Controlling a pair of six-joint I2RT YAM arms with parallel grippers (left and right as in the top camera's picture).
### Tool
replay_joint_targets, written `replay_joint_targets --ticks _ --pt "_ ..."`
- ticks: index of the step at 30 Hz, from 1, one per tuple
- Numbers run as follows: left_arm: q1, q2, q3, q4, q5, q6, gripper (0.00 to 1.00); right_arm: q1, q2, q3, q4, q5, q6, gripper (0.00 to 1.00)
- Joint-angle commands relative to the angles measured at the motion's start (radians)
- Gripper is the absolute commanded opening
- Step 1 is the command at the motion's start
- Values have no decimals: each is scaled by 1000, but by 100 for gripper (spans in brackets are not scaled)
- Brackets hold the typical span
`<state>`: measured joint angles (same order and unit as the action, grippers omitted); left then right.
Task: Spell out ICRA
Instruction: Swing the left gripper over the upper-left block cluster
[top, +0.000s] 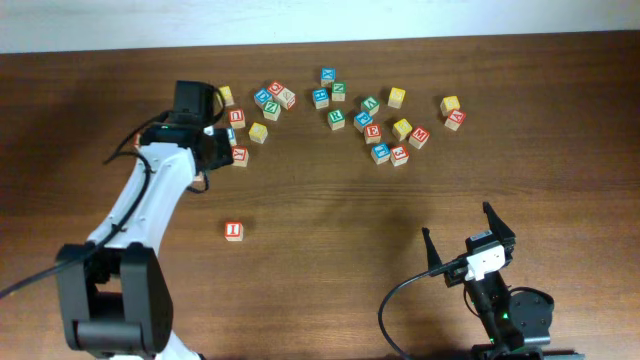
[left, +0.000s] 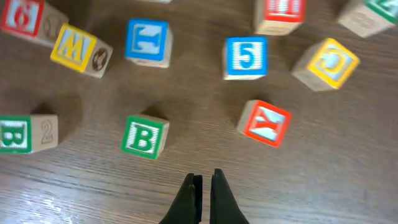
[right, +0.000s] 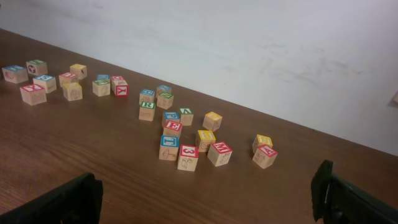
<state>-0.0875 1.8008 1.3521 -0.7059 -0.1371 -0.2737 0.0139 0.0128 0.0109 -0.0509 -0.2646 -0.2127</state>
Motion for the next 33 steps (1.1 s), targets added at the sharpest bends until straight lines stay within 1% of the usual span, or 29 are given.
replay_joint_targets --ticks 1,8,11,15,17,21,26,30,33 --pt "46 15 8 4 107 -44 0 6 -6 -5 -5 -12 3 98" --pt "47 17 8 10 110 -28 0 6 -6 -5 -5 -12 4 98" --pt "40 21 8 29 143 -16 0 6 -6 -5 -5 -12 4 99" --pt "40 21 8 55 142 -8 0 6 -6 -5 -5 -12 4 98" --pt "40 21 9 60 147 19 0 6 -6 -5 -5 -12 3 98" --pt "40 21 23 50 161 36 0 6 -6 -5 -5 -12 4 98" --pt "40 32 121 -35 161 44 0 6 -6 -5 -5 -12 3 98" --pt "40 80 265 -146 160 67 0 6 -6 -5 -5 -12 4 99" --pt "40 150 394 -248 160 90 0 6 -6 -5 -5 -13 4 98"
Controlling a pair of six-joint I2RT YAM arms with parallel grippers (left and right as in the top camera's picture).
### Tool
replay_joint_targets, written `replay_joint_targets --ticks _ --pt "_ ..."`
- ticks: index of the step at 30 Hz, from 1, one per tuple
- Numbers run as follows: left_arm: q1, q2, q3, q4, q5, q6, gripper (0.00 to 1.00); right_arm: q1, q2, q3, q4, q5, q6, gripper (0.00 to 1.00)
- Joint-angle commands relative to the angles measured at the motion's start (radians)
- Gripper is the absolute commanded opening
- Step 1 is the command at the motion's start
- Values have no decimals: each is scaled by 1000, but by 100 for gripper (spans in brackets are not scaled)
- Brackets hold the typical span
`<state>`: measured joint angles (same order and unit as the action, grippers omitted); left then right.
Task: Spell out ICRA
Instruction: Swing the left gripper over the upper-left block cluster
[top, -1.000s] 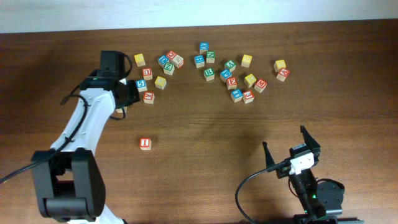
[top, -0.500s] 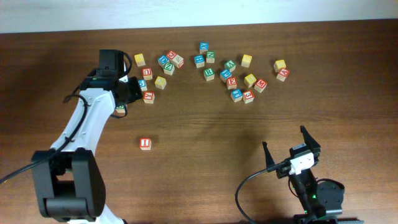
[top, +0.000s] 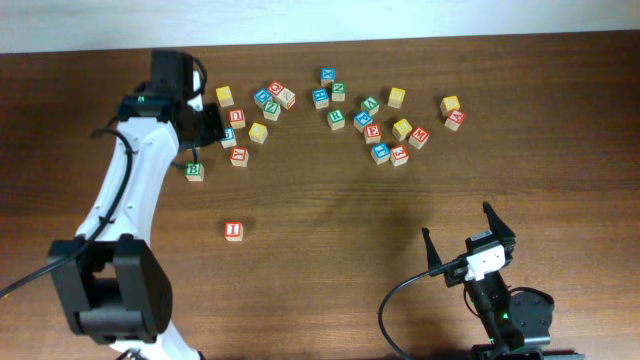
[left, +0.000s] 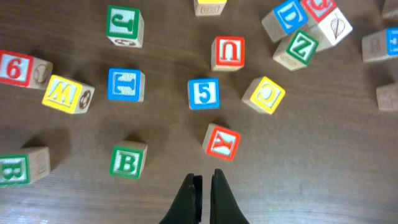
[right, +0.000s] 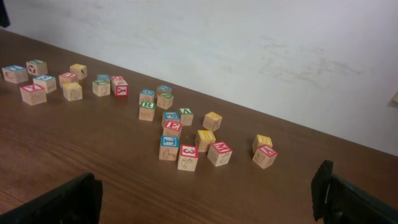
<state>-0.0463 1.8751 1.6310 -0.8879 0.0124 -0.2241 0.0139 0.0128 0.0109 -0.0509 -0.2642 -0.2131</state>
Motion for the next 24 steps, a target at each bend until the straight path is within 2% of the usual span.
replay_joint_targets --ticks 1,5,10,24 --pt "-1 100 158 -98 11 48 0 6 -6 -5 -5 -13 4 98" --pt "-1 182 264 -195 11 63 0 6 -6 -5 -5 -13 4 98" --pt "-1 249 284 -224 11 70 0 6 -6 -5 -5 -13 4 98" --pt "-60 295 284 -136 -16 69 0 6 -6 -5 -5 -13 4 98"
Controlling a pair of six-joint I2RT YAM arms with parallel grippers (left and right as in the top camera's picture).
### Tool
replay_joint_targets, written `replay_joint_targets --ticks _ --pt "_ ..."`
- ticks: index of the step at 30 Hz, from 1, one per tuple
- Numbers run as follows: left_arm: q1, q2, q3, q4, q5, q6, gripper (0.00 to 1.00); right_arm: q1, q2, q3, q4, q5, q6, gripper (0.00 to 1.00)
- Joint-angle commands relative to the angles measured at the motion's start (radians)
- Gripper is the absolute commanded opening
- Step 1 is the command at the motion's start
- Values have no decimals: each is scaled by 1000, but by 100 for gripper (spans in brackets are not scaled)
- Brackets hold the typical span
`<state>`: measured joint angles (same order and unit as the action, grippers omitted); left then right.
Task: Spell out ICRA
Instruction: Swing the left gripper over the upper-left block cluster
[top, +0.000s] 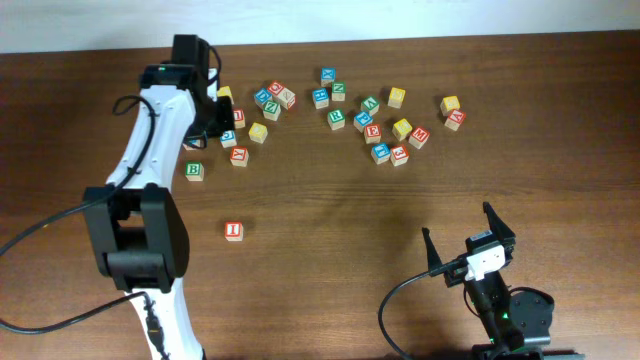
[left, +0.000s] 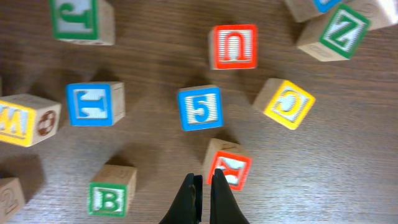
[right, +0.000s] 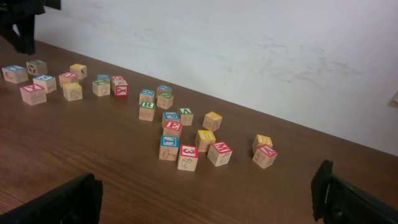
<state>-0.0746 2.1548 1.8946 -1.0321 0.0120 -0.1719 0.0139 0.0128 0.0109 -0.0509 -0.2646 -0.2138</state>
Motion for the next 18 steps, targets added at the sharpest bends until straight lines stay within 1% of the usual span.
replay_joint_targets --ticks 1,8,10,18 --pt "-40 18 21 11 -32 16 0 6 -6 -5 -5 -12 5 98" --pt "-104 50 21 27 -62 16 0 6 -6 -5 -5 -12 5 98" --pt "-114 52 21 33 -87 16 0 6 -6 -5 -5 -12 5 98" --pt "-131 59 18 52 -87 16 0 6 -6 -5 -5 -12 5 98"
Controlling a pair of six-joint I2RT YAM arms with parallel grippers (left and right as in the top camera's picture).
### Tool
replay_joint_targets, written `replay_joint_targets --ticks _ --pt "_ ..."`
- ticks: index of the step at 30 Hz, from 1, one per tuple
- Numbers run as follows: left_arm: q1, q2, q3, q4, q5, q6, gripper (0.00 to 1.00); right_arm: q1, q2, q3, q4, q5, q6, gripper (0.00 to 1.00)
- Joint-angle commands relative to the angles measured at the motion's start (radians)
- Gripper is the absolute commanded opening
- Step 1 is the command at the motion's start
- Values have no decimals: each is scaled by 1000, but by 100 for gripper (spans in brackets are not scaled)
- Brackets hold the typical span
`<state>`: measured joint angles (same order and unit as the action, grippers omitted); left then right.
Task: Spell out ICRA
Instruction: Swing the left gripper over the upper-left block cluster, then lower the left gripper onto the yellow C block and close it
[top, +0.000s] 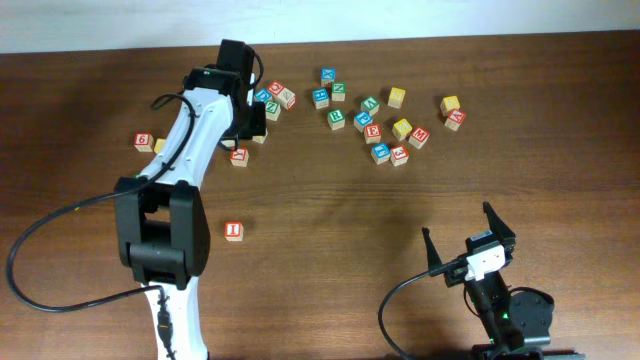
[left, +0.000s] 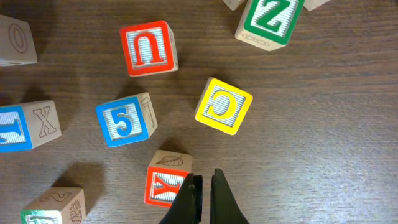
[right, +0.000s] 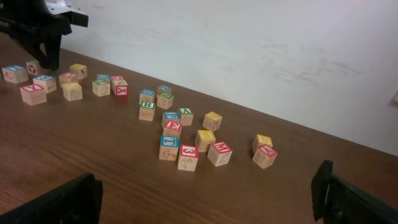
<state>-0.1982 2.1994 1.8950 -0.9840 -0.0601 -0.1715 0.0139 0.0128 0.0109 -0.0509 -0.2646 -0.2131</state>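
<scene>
The red I block (top: 233, 230) lies alone on the table, nearer the front than the rest. In the left wrist view a yellow C block (left: 224, 106) sits just ahead of my left gripper (left: 204, 184), which is shut with nothing in it. The tips hang by the right edge of a red Y block (left: 166, 185). A green R block (top: 336, 118) and a red A block (top: 455, 118) lie in the right cluster. My right gripper (right: 205, 199) is open and empty at the front right, far from all blocks.
Around the C lie a red U block (left: 148, 48), a blue 5 block (left: 125, 119) and a green Z block (left: 270, 22). Several more letter blocks are scattered along the back of the table (top: 330, 200). A red 6 block (top: 143, 141) lies far left.
My left gripper, still shut, has shifted right: the C block now lies straight ahead of it, where the 5 block was. The Y block is now at its left. The right arm has not moved.
My left gripper was shut low over the B and Y blocks at the left cluster. Then it was higher and further left, with more blocks in view. Then it was lower over the 5 and Y, and now it faces the C. No block has moved.
</scene>
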Motion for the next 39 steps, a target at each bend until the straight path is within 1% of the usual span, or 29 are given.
replay_joint_targets --ticks 1,10,13,16,22,26,27,28,30,33,35,36,37,38,39 --pt "-9 17 18 4 -15 15 0 6 -6 -5 -5 -13 4 98" --pt "-11 96 18 79 -16 16 0 6 -6 -5 -5 -12 4 98" --pt "-11 108 18 102 -16 16 4 6 -6 -5 -5 -13 4 98" --pt "-11 108 18 109 -15 16 6 6 -6 -5 -5 -12 4 98" --pt "-11 109 18 106 -15 16 6 6 -6 -5 -5 -13 4 98" --pt "-11 109 18 139 -16 16 14 6 -6 -5 -5 -12 4 98" --pt "-11 109 18 143 -16 16 18 6 -6 -5 -5 -12 4 98" --pt "-11 109 18 144 -16 16 19 6 -6 -5 -5 -13 4 98" --pt "-11 110 18 146 -16 16 28 6 -6 -5 -5 -13 4 98" --pt "-11 123 18 148 -16 16 29 6 -6 -5 -5 -12 4 98" --pt "-11 141 18 156 -16 16 36 6 -6 -5 -5 -13 4 98" --pt "-11 147 18 158 -15 16 42 6 -6 -5 -5 -12 4 98" --pt "-11 158 18 160 -15 16 42 6 -6 -5 -5 -12 4 98" --pt "-11 161 18 159 -15 16 38 6 -6 -5 -5 -12 4 98" --pt "-11 162 18 160 -15 16 37 6 -6 -5 -5 -13 4 98"
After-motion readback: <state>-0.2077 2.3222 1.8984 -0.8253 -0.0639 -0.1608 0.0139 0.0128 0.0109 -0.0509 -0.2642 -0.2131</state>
